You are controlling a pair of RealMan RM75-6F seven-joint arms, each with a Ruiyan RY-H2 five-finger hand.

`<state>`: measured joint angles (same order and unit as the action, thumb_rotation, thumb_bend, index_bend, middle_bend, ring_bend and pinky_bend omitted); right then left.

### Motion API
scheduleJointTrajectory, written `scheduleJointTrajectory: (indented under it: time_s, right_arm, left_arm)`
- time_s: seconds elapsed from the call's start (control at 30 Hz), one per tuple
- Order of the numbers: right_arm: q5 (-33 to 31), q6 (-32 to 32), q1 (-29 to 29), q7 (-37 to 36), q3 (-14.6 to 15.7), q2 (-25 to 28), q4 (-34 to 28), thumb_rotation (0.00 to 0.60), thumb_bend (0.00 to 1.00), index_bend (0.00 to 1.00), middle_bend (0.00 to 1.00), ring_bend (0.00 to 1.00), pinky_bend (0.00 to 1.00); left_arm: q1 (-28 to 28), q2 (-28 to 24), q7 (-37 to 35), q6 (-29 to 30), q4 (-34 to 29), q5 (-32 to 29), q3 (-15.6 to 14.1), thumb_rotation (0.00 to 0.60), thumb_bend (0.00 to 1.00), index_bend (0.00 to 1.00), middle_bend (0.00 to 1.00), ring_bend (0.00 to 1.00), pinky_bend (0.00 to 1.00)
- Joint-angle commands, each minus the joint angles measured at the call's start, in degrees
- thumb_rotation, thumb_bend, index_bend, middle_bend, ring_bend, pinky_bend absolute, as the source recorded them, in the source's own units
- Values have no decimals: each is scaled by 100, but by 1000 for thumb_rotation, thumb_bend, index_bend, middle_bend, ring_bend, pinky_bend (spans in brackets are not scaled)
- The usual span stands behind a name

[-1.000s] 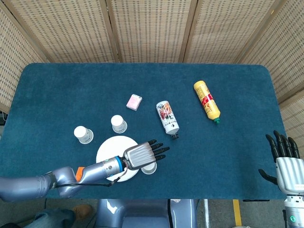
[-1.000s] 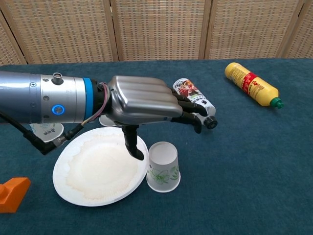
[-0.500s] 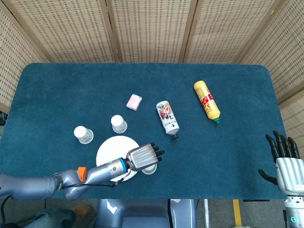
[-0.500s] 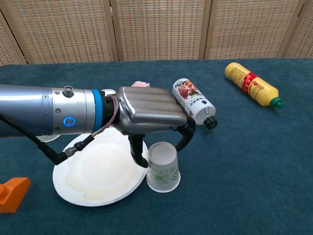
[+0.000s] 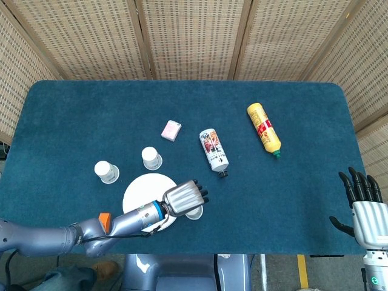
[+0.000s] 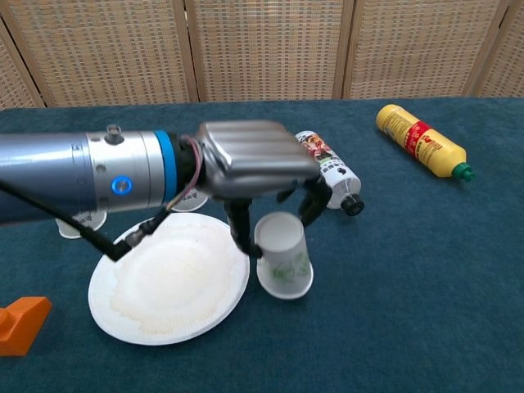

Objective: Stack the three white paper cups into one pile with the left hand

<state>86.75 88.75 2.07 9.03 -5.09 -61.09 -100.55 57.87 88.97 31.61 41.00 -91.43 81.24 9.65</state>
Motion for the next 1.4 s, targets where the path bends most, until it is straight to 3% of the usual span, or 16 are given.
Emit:
scheduleJointTrajectory:
  time_s: [0.03, 0.13, 0.27, 0.33, 0.53, 0.77, 1.03, 1.4]
  right_arm:
    - [4, -18, 11, 16, 5, -4, 5, 600, 0, 0, 0, 0, 0]
    - [-1, -48, 26, 46, 14, -19, 7, 600, 0, 0, 0, 0, 0]
    - [22, -66, 39, 137, 36, -54, -6, 600, 0, 0, 0, 0, 0]
    - [40, -70, 44, 187, 48, -76, -14, 600, 0, 0, 0, 0, 0]
    - [49, -67, 49, 266, 59, -110, -25, 600, 0, 0, 0, 0, 0]
    - [52, -80, 58, 277, 68, -118, -17, 600, 0, 0, 0, 0, 0]
    - [85, -9, 34, 274, 71, -118, -19, 600, 0, 0, 0, 0, 0]
    - [35, -42, 44, 251, 62, -116, -3, 600, 0, 0, 0, 0, 0]
  left_arm:
    - [-10, -317, 8, 215, -113, -409, 382, 600, 169, 609, 419, 463, 478]
    - [40, -619, 252, 254, -222, -1100, 685, 600, 169, 609, 419, 463, 478]
    - [168, -1182, 749, 310, -545, -2514, 965, 600, 181, 606, 419, 463, 477]
    - [318, -1538, 1088, 407, -743, -3484, 980, 600, 192, 602, 419, 463, 475]
    - [663, -2073, 1541, 715, -933, -4822, 761, 600, 193, 599, 419, 463, 470]
    - [775, -2214, 1428, 743, -772, -5195, 455, 600, 194, 595, 419, 463, 470]
    - [787, -1956, 973, 586, -392, -5082, 246, 600, 194, 595, 419, 463, 470]
    - [970, -1756, 1007, 647, -157, -5235, -32, 600, 193, 594, 419, 463, 470]
